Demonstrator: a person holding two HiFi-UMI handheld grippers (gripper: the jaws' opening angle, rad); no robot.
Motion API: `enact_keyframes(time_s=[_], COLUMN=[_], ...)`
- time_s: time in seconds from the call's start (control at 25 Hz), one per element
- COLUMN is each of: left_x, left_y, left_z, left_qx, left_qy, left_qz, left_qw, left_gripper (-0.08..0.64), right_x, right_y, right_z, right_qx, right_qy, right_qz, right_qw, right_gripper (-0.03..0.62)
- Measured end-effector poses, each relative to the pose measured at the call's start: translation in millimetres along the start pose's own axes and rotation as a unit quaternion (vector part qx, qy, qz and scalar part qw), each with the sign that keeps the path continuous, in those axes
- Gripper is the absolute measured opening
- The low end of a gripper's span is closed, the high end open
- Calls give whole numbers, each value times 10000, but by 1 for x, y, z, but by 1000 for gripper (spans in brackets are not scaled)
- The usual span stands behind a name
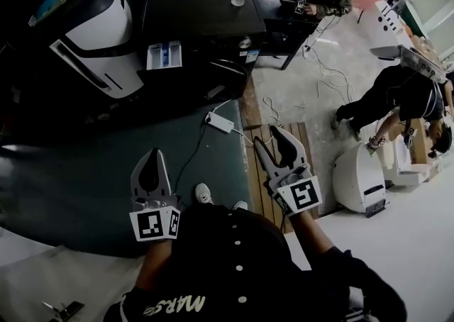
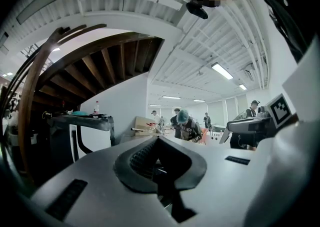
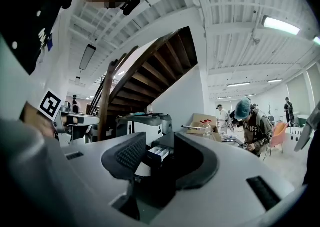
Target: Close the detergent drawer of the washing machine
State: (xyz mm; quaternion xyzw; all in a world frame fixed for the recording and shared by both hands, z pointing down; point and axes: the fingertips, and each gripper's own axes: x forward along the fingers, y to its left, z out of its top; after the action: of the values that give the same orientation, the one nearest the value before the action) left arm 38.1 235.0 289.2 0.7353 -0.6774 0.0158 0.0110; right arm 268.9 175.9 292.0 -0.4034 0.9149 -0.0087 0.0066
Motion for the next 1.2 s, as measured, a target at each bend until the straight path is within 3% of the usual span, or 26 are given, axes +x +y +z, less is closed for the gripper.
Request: enact_keyframes(time_s=[0.32,0.76,1.2], left_x=[10,12,52], left_y=[39,81,91], left_z=[-5,-15,-14], left_qx=[-52,-41,-7], left_qy=[5,124,220], left_qz=[3,55,372], left_qw=[10000,9999,9991], left_gripper=[2,2,2], right_x=[41,84,138], right_y=[16,49,26], right_z=[-6,-13,-23], right_qx=[-96,-306,-188], right_qy=[218,278,310], right_qz=[-77,266,585], right_qw=[9997,9988,9976], right_gripper=[185,184,179])
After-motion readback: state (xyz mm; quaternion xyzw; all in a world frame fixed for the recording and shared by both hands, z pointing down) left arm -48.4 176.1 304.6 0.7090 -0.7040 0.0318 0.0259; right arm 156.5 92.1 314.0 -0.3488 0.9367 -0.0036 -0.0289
